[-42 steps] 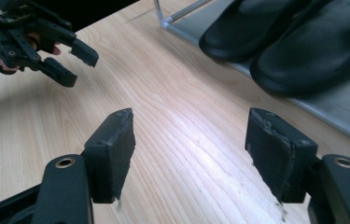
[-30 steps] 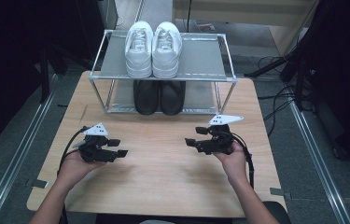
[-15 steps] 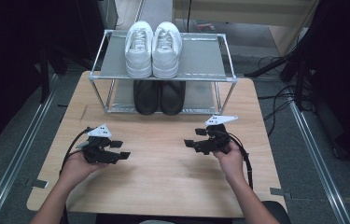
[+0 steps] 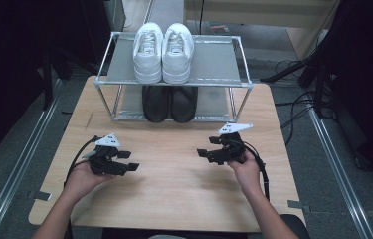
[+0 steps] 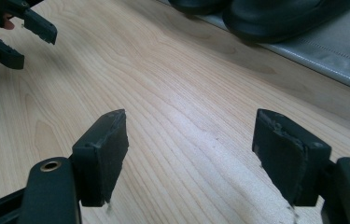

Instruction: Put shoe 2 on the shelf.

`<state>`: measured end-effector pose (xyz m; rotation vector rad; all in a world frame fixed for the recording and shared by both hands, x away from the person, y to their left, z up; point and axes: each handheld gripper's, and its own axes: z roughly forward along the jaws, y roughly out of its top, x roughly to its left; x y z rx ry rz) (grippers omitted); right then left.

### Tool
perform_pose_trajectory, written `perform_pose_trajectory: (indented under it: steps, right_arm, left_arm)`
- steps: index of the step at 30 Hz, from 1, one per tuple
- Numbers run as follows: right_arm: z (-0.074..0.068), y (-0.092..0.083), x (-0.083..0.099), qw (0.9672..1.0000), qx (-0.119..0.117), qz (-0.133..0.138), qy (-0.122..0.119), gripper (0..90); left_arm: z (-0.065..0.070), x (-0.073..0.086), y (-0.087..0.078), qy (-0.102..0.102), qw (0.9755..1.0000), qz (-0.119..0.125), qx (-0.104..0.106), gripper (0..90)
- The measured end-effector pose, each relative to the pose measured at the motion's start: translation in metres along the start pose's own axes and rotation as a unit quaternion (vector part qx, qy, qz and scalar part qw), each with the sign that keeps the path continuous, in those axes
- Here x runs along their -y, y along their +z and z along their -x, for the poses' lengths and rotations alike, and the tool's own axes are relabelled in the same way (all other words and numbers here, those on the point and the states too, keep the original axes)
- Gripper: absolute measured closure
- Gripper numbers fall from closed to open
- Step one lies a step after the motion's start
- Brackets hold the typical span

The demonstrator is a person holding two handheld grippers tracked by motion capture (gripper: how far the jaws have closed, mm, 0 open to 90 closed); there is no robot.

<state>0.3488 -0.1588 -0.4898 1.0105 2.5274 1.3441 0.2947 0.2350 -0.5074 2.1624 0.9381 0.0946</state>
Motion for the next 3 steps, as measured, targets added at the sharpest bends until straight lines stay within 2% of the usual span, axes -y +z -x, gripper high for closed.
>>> perform_pose_trajectory:
  steps: [3]
  right_arm:
    - [-0.0002,0.0025,0.0009,0.9999,-0.001,-0.012,-0.01,27.0]
  left_arm:
    - [0.0011,0.0003,0.0035,-0.006,1.0,-0.002,0.004,34.2]
